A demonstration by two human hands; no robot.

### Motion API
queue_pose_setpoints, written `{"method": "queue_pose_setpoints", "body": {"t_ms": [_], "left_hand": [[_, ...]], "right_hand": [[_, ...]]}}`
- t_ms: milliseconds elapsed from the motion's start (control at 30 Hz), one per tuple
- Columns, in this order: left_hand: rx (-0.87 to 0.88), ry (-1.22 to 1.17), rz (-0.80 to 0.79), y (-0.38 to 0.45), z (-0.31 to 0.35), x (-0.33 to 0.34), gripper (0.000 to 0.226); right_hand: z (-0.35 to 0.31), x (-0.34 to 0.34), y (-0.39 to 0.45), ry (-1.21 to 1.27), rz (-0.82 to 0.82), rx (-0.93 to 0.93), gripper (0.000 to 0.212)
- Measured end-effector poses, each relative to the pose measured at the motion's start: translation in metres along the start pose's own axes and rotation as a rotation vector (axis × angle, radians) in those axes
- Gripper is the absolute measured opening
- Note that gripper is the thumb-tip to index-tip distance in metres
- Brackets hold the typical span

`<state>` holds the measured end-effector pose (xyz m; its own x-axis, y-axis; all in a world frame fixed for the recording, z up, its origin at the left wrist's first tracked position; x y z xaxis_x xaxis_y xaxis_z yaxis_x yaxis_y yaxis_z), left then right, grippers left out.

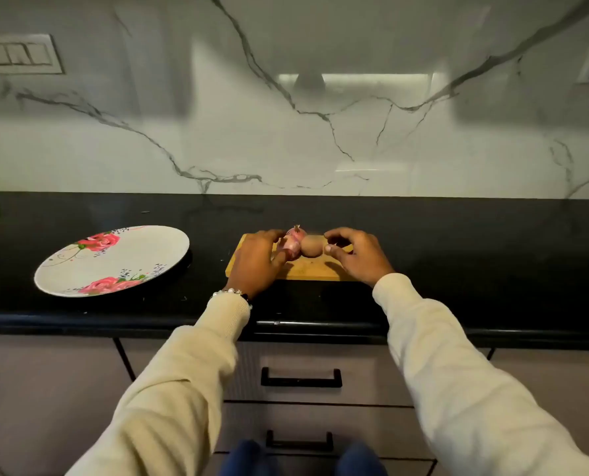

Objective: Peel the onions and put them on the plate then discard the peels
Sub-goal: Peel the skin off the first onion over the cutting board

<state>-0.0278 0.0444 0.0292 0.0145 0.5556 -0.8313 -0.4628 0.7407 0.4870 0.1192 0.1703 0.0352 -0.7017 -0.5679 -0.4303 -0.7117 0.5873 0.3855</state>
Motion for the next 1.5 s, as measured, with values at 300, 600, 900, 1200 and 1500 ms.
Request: {"method": "queue_pose_setpoints", "body": {"t_ms": [300,600,900,1200,1500], "left_hand": [[0.058,0.010,0.030,0.029,-0.001,0.035,0.047],[0.157,0.054,0.016,0.040,-0.002,0.034,0.047],[0.143,0.153,0.097,0.034,0.008,0.027,0.056],[0.171,0.204,0.098,0.035,0.010,0.027,0.061],[0.104,0.156,0.250,0.031,0.004,0.016,0.052]], "right_hand": [[0.032,0.028,0.038,-0.023,-0.197,-0.037,0.059],[0.034,0.026,0.053,-0.054,-0.244,-0.049,0.046],[0.020,0.014,0.042,0.103,-0.079,-0.132,0.041],[0.021,0.023,0.043,0.257,-0.185,-0.129,0.041],[0.021,0.020,0.047,0.565,-0.246,-0.038,0.030]]}}
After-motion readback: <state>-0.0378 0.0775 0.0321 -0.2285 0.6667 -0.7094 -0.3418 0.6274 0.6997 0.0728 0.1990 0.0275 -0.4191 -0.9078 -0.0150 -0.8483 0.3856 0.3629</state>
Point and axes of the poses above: each hand's wrist, its own y-axis towards the middle knuckle, its own x-axis out of the palm, z = x × y, the point moved 6 cm from there along y, towards the middle knuckle, and after that the axes turned 15 degrees about y, right-handed, at the moved point
